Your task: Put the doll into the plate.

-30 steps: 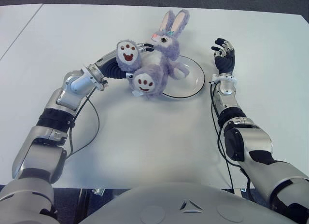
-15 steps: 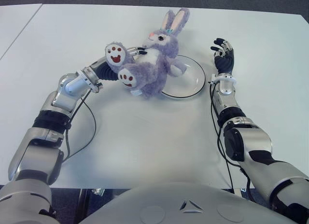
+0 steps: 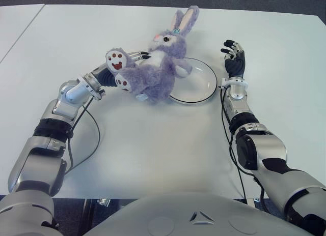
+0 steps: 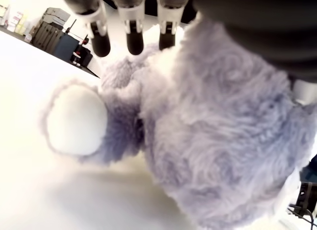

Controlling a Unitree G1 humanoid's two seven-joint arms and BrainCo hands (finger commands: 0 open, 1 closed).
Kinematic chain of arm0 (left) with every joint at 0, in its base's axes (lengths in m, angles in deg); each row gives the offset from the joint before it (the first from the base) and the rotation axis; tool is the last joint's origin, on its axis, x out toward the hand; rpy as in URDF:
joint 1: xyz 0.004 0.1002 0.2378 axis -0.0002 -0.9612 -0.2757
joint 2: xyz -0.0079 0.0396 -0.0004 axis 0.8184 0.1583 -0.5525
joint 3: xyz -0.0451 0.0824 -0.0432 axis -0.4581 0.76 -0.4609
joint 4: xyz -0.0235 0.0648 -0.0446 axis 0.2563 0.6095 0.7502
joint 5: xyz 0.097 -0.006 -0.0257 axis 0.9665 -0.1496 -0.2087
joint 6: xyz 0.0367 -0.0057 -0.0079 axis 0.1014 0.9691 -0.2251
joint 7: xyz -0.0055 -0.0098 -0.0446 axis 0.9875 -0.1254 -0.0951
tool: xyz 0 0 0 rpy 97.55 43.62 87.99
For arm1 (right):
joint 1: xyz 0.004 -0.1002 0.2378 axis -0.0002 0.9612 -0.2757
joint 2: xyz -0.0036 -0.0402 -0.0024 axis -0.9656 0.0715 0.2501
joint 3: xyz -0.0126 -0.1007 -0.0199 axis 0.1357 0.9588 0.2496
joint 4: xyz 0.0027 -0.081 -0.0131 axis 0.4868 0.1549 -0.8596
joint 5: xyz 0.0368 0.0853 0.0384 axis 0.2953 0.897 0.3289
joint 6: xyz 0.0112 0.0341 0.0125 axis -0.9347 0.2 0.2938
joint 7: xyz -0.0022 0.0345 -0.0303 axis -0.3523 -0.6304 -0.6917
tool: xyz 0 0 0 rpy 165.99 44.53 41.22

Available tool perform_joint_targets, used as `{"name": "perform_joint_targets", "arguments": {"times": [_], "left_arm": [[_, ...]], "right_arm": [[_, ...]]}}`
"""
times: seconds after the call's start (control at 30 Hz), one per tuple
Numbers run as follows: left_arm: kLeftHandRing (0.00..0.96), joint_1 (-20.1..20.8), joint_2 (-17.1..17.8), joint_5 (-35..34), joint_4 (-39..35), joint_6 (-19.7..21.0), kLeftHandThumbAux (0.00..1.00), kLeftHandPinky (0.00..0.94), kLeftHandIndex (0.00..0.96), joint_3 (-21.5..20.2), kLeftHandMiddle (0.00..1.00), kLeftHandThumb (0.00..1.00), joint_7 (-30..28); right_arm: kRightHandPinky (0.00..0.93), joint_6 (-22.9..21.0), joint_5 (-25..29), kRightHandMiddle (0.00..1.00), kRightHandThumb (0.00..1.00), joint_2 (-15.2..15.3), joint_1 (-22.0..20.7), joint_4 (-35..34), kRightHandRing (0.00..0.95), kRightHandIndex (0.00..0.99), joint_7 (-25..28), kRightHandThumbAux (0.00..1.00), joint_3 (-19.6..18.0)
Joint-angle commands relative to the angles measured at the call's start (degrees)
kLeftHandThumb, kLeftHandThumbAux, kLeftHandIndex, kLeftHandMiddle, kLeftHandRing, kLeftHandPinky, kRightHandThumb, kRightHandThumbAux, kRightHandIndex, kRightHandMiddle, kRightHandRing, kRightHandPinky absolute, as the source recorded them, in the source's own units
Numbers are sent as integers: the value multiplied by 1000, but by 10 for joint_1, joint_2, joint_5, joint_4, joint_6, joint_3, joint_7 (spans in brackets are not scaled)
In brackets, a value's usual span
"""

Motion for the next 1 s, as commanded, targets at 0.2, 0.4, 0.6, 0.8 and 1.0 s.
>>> {"name": "perform_joint_targets", "arguments": {"times": [0.2,0.4,0.6,0.8,1.0], "left_arm": [[0,-16,-18,23,57,-19,363,0,0,2,0,323,2],[541,-12,-74,51,114,-73,559,549,241,-36,515,491,145],[811,0,-131,120,103,-101,681,837,422,-59,809,696,301],[852,27,-167,156,120,-139,695,868,441,-69,857,722,389],[870,68,-185,221,106,-152,697,876,443,-70,877,727,483]], "right_arm": [[63,-10,-29,230,975,-102,178,110,266,239,-22,871,19],[62,-20,-31,225,883,-100,177,111,264,247,-21,879,21],[55,-27,-37,235,849,-95,176,112,257,248,-21,895,27],[60,-23,-34,236,854,-96,175,112,246,249,-20,904,24],[92,-29,-30,241,783,-96,174,112,243,235,-13,920,22]]}}
